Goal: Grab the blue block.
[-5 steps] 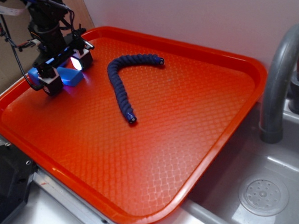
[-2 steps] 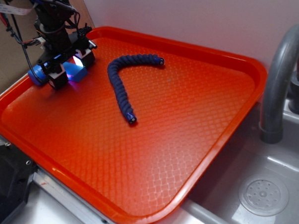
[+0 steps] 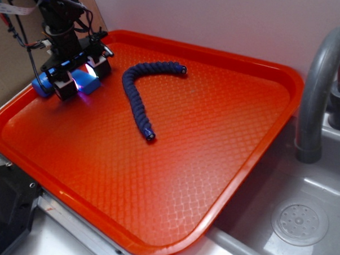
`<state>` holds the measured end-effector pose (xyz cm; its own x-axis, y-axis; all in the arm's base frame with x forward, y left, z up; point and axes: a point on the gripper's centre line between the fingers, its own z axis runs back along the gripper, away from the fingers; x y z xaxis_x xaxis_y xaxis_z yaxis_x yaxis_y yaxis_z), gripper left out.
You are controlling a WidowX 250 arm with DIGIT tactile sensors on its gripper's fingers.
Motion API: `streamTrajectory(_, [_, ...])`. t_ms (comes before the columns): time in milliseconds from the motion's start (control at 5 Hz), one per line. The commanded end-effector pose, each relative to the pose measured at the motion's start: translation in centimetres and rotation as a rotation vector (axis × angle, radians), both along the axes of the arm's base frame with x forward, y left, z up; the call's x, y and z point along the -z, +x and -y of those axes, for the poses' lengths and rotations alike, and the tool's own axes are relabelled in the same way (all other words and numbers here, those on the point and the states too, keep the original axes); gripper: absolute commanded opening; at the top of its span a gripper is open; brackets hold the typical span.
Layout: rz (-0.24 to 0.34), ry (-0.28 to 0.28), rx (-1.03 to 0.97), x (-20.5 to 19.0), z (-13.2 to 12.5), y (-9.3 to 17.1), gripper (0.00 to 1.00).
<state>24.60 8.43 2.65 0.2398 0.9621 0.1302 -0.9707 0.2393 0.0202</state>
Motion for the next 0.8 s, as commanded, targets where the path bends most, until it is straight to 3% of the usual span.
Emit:
streamTrajectory(0, [0.101,-0.05,0.473,-9.6,1.5,1.4,0.0])
streamTrajectory(200, [0.294,-0.002,0.724,-14.5,6.5,-4.9,0.0])
streamTrajectory(400, [0.276,-0.036,0.973,-19.6,9.9,-9.3,0.0])
streamTrajectory(600, [0.259,-0.054,1.081,-21.4,10.7,-9.3,0.0])
